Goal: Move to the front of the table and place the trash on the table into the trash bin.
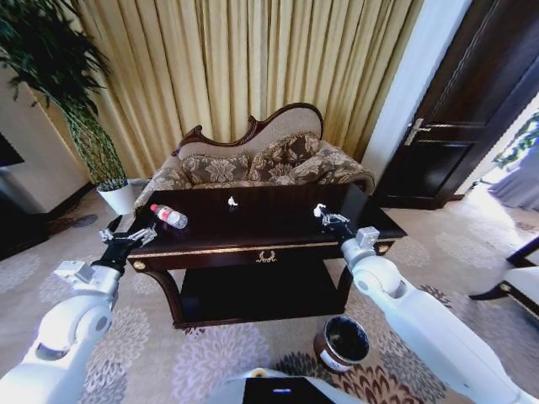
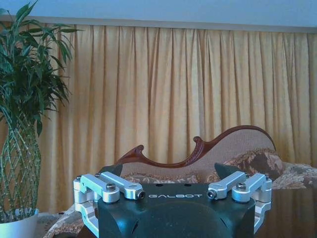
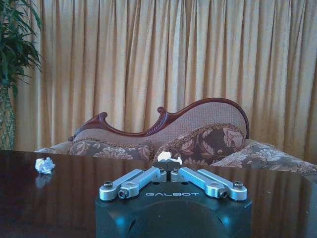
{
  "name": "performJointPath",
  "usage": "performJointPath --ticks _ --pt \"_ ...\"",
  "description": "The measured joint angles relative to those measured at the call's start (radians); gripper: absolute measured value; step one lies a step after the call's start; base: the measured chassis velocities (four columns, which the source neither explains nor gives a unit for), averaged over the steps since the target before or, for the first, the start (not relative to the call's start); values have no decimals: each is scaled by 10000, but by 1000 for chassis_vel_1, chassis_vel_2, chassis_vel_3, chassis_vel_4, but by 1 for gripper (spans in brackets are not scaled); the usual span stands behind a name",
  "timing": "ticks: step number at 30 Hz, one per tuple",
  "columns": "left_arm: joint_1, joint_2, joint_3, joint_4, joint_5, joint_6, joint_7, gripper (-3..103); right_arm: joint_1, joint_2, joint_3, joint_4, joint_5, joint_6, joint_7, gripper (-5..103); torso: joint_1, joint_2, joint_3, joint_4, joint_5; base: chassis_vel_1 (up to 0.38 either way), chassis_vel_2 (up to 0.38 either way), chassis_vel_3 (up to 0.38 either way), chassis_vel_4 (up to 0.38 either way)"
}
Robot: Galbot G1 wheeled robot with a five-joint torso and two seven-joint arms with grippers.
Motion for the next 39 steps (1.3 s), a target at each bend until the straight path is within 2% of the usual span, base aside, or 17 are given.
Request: performJointPath --ticks 20,28,34,37,39 --pt "-46 31 4 152 -21 -55 109 100 -78 73 26 -131 -107 62 -54 0 1 0 0 0 0 114 -111 -111 116" --pt "-3 -35 -23 161 -19 -81 127 100 -261 223 43 -399 -326 294 -133 0 -3 1 0 -1 0 103 -109 -103 108" --pt "64 -81 -75 119 -10 -99 137 100 -520 415 236 -903 -616 430 -530 0 -2 1 -1 1 0 31 -28 -16 36" --pt "68 -82 -137 90 -21 -102 140 100 -688 546 390 -1486 -891 393 -799 0 1 0 2 -1 0 0 0 0 0" --pt "66 -69 -202 83 -74 -103 137 100 -806 735 485 -2473 -1352 474 -969 0 3 -2 3 -2 1 0 0 0 0"
